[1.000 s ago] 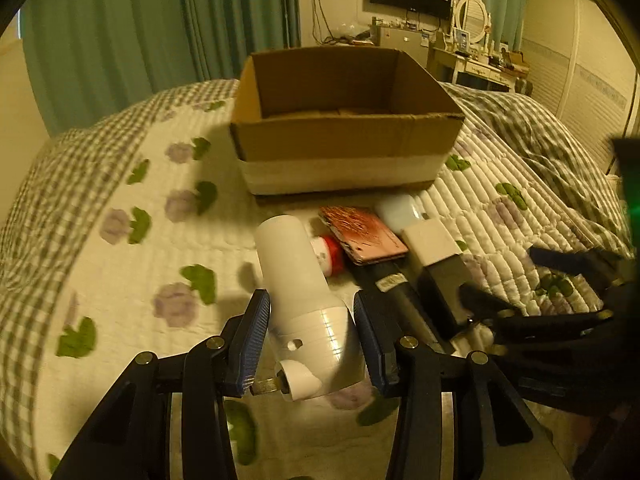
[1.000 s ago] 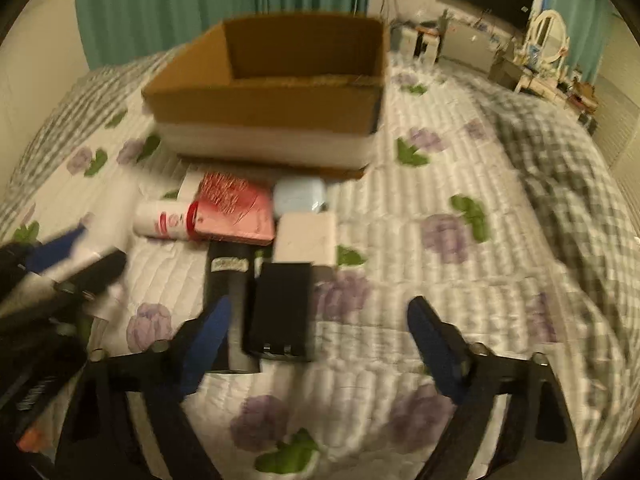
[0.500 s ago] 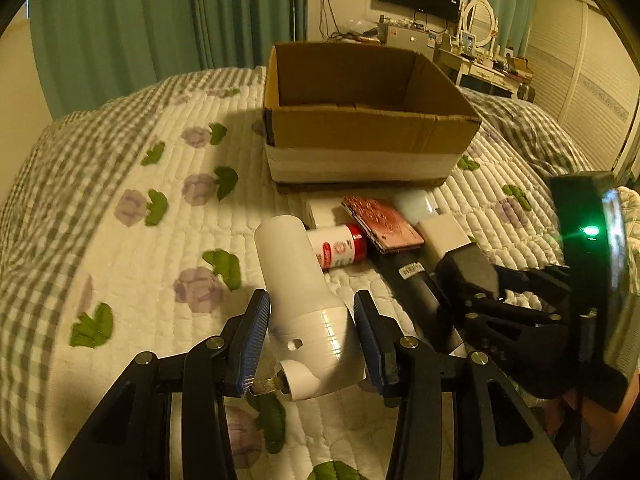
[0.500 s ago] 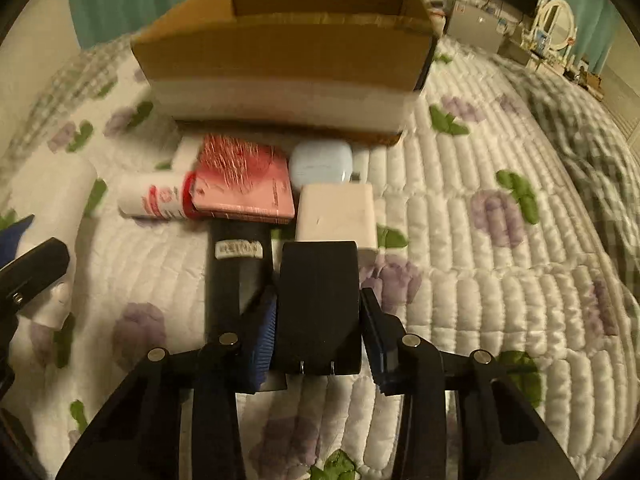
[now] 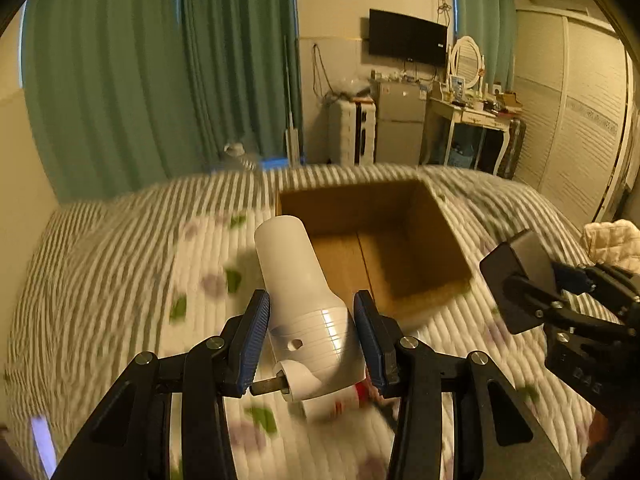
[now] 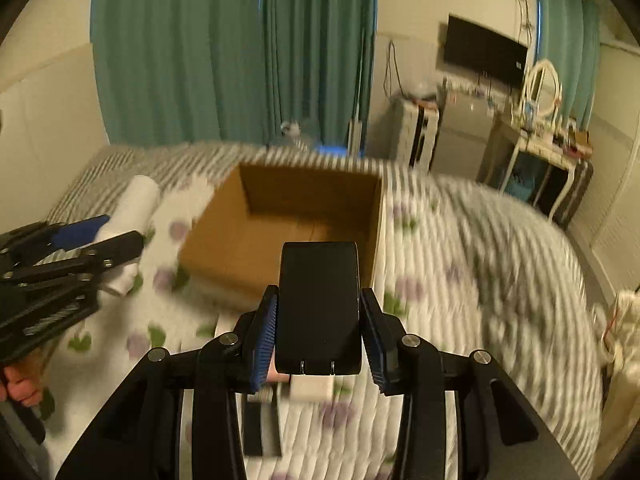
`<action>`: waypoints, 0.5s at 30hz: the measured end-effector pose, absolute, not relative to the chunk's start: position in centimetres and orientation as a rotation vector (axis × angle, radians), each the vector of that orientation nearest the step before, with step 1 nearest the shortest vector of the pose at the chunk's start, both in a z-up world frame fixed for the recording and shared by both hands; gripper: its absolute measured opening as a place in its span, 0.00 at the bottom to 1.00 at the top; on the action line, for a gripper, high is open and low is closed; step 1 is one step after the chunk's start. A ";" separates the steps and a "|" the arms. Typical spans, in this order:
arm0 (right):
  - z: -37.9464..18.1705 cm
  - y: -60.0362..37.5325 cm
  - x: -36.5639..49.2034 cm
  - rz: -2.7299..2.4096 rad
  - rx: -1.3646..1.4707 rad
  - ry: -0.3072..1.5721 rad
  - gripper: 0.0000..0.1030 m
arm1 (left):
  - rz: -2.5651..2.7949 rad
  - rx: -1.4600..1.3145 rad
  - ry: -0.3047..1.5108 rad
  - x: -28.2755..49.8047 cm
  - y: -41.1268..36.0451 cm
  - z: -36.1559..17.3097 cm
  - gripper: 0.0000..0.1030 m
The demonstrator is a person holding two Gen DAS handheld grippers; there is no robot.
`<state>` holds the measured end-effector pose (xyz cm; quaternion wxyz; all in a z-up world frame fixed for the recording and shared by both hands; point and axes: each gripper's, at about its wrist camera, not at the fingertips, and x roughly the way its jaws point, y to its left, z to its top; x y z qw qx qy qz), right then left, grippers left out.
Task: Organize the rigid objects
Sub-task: 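Lower the hair dryer into the box and open the left gripper while the right carries the remote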
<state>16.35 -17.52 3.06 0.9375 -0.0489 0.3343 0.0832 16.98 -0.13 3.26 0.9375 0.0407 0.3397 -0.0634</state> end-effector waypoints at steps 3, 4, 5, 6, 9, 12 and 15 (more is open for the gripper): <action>4.3 -17.0 19.3 0.172 -0.110 0.647 0.37 | -0.167 0.066 0.708 21.0 -1.2 3.8 0.43; 4.4 -16.8 20.4 0.175 -0.108 0.642 0.37 | -0.164 0.081 0.706 22.4 -1.7 3.6 0.43; 4.3 -16.7 21.6 0.177 -0.106 0.639 0.37 | -0.166 0.089 0.714 23.6 -2.1 3.2 0.43; 4.2 -16.7 22.6 0.175 -0.106 0.638 0.37 | -0.169 0.094 0.734 25.3 -2.6 2.5 0.43; 3.1 -16.7 25.0 0.175 -0.109 0.646 0.37 | -0.182 0.093 0.761 27.9 -3.3 0.6 0.43; 1.2 -17.0 26.7 0.180 -0.101 0.669 0.37 | -0.180 0.113 0.789 29.8 -4.1 -2.0 0.43; -0.8 -17.8 27.9 0.183 -0.083 0.693 0.37 | -0.173 0.140 0.810 30.7 -4.7 -4.4 0.43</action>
